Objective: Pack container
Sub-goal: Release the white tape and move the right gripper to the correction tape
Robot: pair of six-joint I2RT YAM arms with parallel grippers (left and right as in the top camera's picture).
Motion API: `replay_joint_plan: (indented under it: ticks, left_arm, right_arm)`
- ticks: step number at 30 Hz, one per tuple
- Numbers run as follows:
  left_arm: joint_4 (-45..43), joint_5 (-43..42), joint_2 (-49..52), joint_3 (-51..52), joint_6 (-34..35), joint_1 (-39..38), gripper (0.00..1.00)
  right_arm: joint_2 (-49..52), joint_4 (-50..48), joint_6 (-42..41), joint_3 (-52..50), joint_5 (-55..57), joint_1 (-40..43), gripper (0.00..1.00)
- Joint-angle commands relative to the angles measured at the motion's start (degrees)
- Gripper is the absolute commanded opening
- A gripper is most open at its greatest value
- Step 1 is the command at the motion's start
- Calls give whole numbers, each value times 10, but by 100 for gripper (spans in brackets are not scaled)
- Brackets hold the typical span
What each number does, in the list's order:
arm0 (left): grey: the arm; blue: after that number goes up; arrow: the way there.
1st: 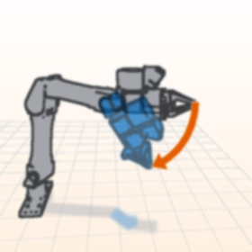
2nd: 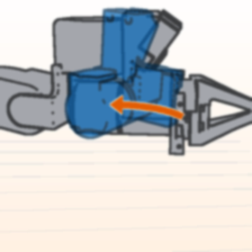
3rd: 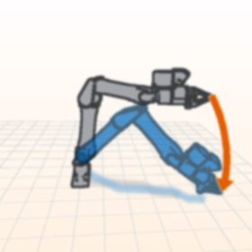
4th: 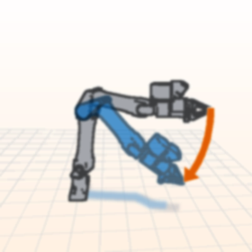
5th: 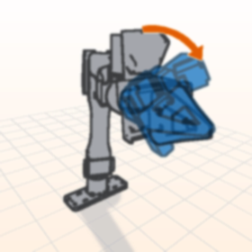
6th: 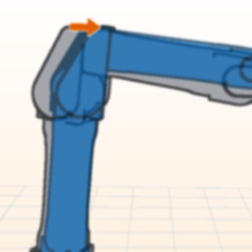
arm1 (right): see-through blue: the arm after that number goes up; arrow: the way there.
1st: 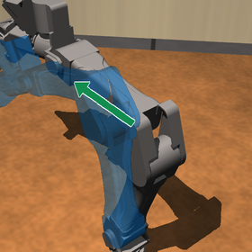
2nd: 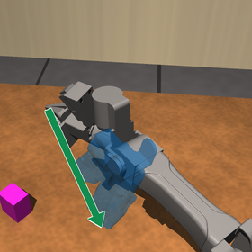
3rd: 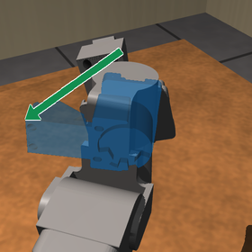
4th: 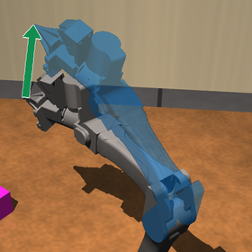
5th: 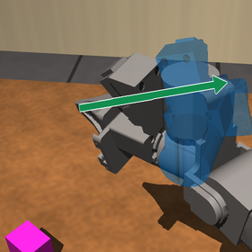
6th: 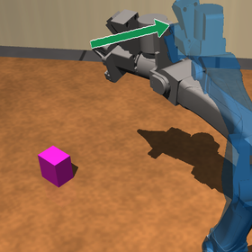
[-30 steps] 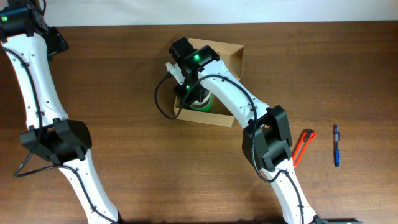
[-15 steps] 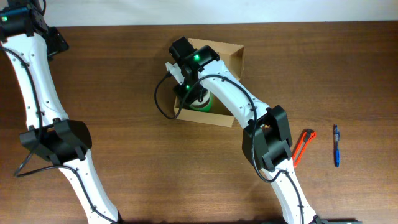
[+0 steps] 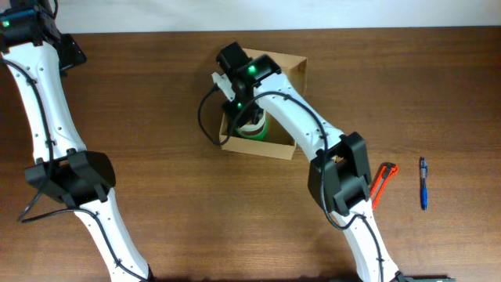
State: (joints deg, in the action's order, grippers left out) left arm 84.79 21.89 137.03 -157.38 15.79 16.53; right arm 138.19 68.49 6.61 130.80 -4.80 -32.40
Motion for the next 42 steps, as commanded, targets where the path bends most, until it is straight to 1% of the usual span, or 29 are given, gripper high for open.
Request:
replay_joint_plan:
  ticks: [1,5,11,14,17,20,24,25,26,32,35,39,42]
  left_arm:
    - [0,0,-19,3,-7,3,100]
    - [0,0,-19,3,-7,2,100]
    - [0,0,-19,3,-7,2,100]
    - [0,0,-19,3,-7,2,100]
    - [0,0,-19,3,-7,2,100]
    - [0,0,-19,3,-7,2,100]
    - [0,0,-19,3,-7,2,100]
    - [0,0,-19,3,-7,2,100]
    - [0,0,-19,3,-7,2,100]
    - [0,0,-19,3,-7,2,100]
    - [0,0,-19,3,-7,2,100]
    - [0,0,-19,3,-7,2,100]
    - [0,0,-19,3,-7,2,100]
  right_arm:
    - [-85,1,-3,6,29,15,40]
    - [-142,13,-9,6,67,29,42]
    - [-189,27,-9,6,72,59,43]
    - [-204,45,-9,6,108,82,43]
    - [-224,42,-13,1,120,122,43]
    - [-252,32,-23,-30,120,177,43]
    - [-305,9,-32,-130,119,250,43]
    - [-323,0,-38,-166,119,267,43]
    - [-355,-17,-48,-229,119,293,43]
    - [-447,-50,-76,-426,95,360,43]
    - [-484,-60,-93,-510,56,379,43]
    - [-514,-71,-124,-596,20,381,44]
    - [-528,-89,-159,-644,-29,376,49]
